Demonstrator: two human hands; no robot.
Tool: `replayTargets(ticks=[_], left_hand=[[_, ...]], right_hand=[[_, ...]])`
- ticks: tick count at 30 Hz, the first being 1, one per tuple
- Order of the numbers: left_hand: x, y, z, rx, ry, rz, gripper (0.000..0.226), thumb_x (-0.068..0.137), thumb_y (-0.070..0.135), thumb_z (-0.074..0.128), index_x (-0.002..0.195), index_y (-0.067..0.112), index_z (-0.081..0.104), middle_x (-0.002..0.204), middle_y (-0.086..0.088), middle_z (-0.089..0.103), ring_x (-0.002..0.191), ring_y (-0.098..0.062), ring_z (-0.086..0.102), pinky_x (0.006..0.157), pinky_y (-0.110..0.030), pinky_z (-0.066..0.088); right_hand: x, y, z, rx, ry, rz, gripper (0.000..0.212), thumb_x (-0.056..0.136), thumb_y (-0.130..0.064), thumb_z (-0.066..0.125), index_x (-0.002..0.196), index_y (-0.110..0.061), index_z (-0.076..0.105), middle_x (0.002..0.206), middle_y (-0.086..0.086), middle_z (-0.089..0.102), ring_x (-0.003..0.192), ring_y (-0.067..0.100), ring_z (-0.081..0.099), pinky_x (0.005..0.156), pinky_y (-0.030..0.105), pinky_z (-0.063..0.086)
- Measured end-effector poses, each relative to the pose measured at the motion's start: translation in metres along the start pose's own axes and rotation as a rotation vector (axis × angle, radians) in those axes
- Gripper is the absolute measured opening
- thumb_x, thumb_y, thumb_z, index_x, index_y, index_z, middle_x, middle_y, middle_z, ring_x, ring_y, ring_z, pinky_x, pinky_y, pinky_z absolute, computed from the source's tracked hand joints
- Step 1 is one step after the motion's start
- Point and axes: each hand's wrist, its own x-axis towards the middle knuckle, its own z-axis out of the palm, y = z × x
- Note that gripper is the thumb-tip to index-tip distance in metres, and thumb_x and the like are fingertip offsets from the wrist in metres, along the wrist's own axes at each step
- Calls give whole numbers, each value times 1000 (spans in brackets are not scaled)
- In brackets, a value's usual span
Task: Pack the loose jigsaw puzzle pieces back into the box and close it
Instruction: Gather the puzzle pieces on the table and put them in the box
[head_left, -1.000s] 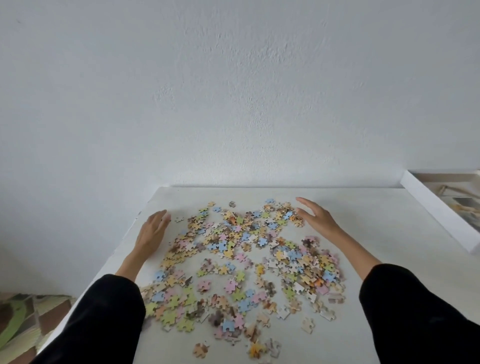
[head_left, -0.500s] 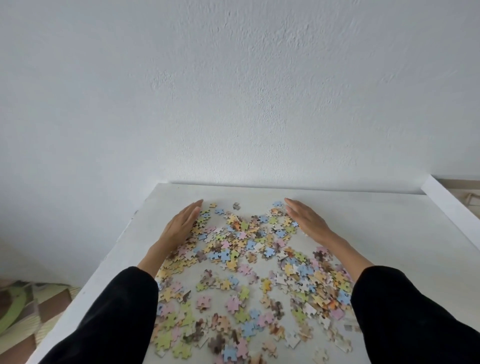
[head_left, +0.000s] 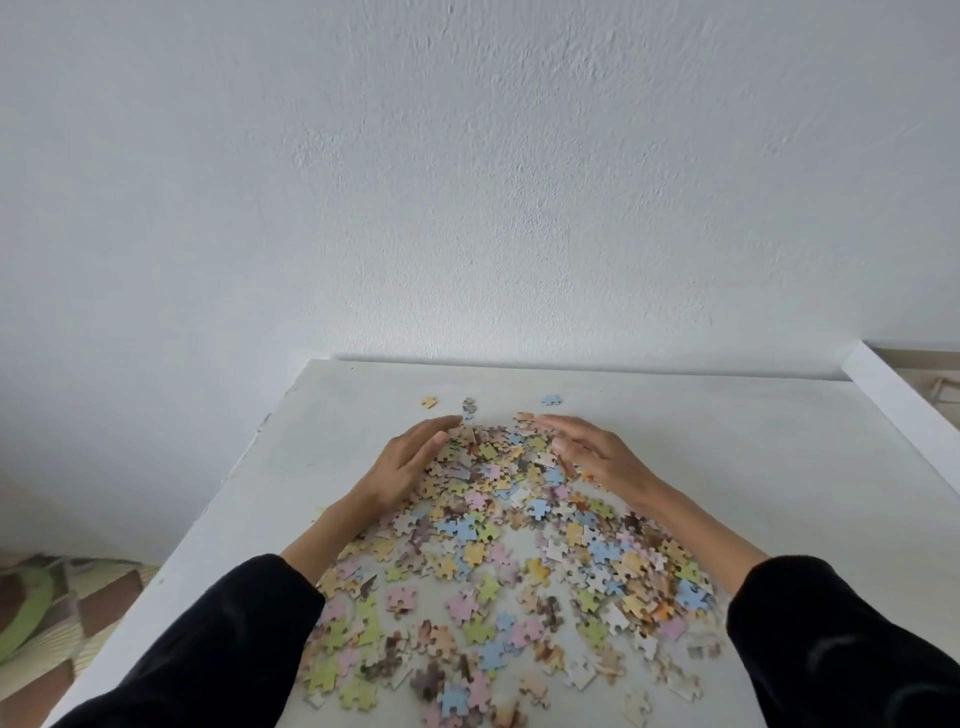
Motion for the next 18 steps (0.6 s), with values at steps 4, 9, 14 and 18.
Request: replayTargets(ticks=[4, 9, 14, 18], left_hand=[[18, -5, -5, 15, 189, 26, 55, 87, 58, 28, 121, 25, 55, 126, 6, 54, 116, -7, 49, 95, -23, 38], [49, -17, -7, 186, 92, -138, 50, 98, 45, 26, 138, 19, 39, 145, -3, 38, 134, -20, 34, 107, -32, 25], [59, -9, 3, 254, -62, -64, 45, 100, 40, 21, 143, 27, 31, 151, 4, 29, 142, -12, 17, 113, -30, 11], [58, -10, 10, 302, -163, 33, 45, 99, 45, 23, 138, 31, 38, 150, 10, 30, 136, 2, 16, 112, -27, 11]], right_hand=[[14, -3, -10, -45, 198, -18, 38, 89, -44, 42, 121, -31, 55, 131, -12, 50, 125, 8, 40, 109, 41, 29], [37, 3, -10, -138, 75, 137, 45, 95, -46, 36, 138, -34, 34, 151, -5, 27, 141, 16, 19, 115, 47, 17], [42, 1, -3, -267, 3, 124, 49, 97, -44, 32, 144, -32, 23, 155, -7, 13, 143, 9, 4, 115, 38, 6], [40, 5, 1, -344, -44, 35, 43, 99, -39, 30, 141, -32, 29, 154, -10, 18, 143, 8, 4, 115, 33, 2]])
